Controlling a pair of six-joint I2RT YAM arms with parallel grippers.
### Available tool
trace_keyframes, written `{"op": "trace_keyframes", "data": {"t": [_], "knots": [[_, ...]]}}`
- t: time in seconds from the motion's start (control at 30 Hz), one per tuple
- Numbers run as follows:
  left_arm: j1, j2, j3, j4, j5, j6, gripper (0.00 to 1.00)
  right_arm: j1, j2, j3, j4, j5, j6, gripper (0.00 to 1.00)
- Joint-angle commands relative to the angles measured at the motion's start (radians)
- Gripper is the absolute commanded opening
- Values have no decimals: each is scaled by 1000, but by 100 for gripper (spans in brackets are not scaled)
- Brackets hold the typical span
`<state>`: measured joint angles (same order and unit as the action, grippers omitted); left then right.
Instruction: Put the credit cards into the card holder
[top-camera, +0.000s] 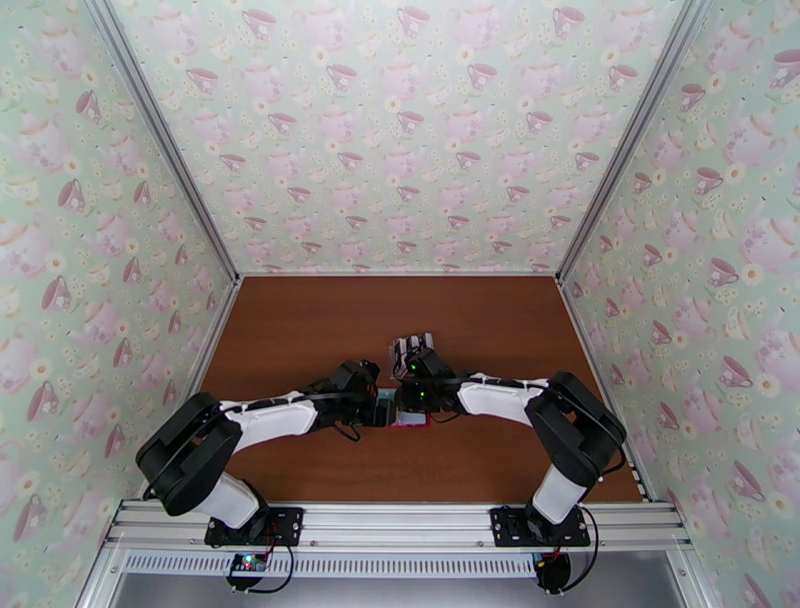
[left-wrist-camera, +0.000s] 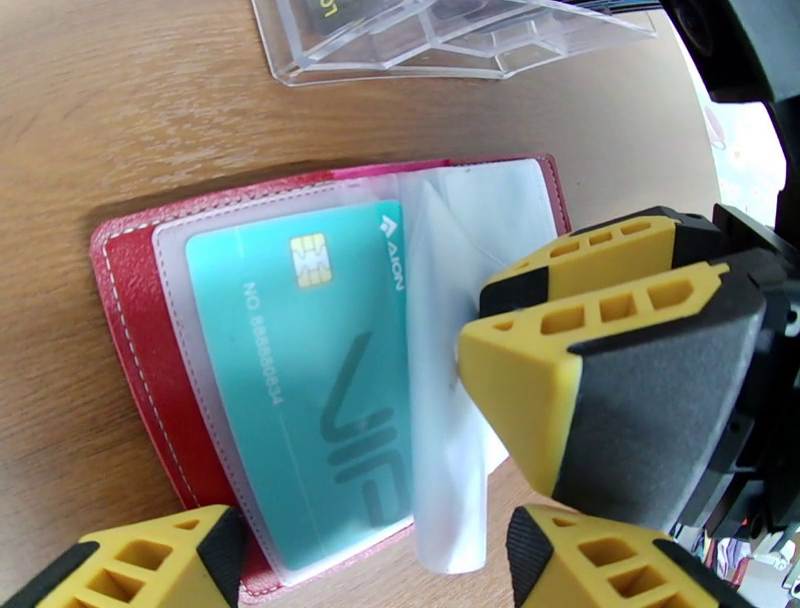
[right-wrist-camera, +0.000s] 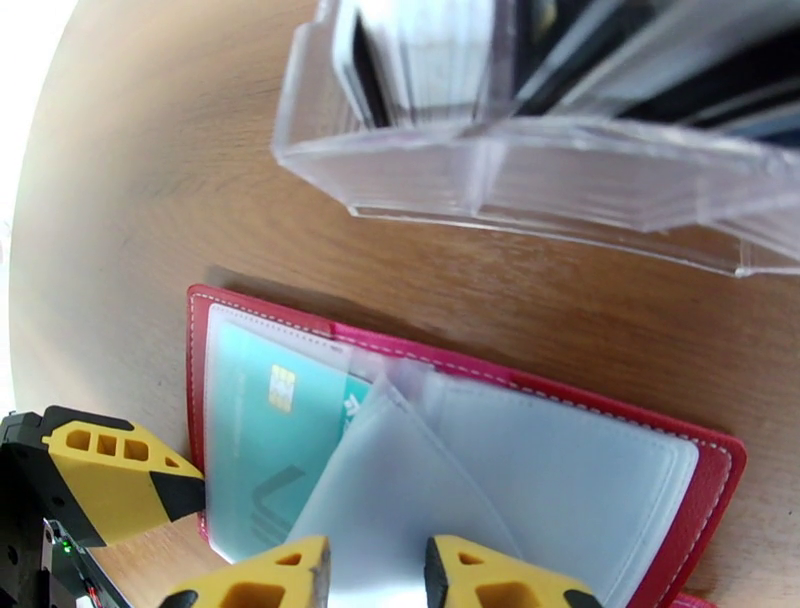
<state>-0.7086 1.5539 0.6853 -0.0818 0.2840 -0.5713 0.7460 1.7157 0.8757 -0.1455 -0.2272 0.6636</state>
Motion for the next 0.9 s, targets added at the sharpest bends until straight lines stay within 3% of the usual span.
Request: {"op": "trace_keyframes", "data": {"t": [0.0,0.2,0.43,0.87], "knots": [[-10,45,0,-111,-38,25,74,12,13,2,101,-94,59,32],[-12,66,-12,-122,-75,26,68,11,20,-11,135,-103,112,31],[-14,63,-74,-9,-33,4,69,11,33,-40,132,-50,197,28],[-48,93,-59,-71,-128,43,70,10,73,-43,212,-63,332,26]]}}
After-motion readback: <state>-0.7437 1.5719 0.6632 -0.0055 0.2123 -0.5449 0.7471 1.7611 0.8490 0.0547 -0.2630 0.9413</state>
